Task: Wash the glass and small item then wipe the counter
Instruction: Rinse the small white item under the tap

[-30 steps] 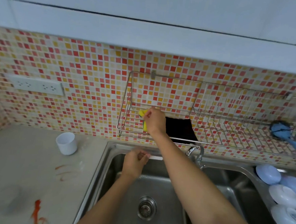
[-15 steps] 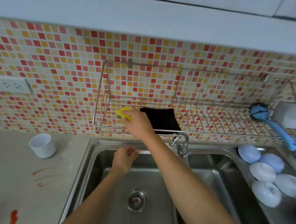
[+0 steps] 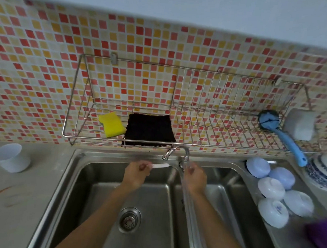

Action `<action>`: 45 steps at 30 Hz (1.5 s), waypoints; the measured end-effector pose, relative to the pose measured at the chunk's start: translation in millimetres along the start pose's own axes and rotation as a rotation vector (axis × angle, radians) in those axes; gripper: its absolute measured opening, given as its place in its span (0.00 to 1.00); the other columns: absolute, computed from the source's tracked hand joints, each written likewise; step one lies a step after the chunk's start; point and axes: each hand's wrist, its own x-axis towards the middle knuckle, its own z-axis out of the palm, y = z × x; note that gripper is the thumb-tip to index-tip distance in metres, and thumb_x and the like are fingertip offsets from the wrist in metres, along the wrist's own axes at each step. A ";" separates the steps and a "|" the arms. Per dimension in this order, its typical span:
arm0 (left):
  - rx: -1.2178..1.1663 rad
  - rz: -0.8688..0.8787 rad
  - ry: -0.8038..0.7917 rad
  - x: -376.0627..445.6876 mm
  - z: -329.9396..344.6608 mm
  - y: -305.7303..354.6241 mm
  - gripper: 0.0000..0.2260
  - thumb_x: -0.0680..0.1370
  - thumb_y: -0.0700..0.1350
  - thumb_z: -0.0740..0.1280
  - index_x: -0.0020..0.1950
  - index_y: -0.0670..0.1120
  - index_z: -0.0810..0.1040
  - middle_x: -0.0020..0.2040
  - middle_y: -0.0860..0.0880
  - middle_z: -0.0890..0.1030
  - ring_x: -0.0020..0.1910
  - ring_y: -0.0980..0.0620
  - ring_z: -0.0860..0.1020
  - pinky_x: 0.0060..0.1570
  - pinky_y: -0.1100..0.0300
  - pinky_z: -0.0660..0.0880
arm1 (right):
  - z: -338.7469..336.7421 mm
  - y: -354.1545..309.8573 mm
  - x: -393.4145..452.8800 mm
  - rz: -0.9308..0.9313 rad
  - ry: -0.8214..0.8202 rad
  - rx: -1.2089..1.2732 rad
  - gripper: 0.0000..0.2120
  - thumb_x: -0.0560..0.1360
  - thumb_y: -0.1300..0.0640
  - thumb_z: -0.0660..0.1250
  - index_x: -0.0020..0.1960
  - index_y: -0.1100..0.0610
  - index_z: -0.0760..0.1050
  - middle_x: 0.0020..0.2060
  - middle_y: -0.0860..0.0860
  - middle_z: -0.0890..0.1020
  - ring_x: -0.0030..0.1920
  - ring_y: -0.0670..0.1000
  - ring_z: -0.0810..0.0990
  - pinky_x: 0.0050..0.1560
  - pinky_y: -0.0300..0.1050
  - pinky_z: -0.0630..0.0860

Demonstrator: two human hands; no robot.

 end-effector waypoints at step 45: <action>-0.095 0.031 0.000 1.1 27.9 29.4 0.11 0.71 0.35 0.74 0.42 0.53 0.82 0.39 0.56 0.85 0.40 0.58 0.83 0.46 0.66 0.78 | 53.3 30.0 63.2 -0.175 -0.279 -0.547 0.12 0.80 0.66 0.58 0.57 0.61 0.78 0.53 0.58 0.82 0.54 0.55 0.82 0.55 0.46 0.77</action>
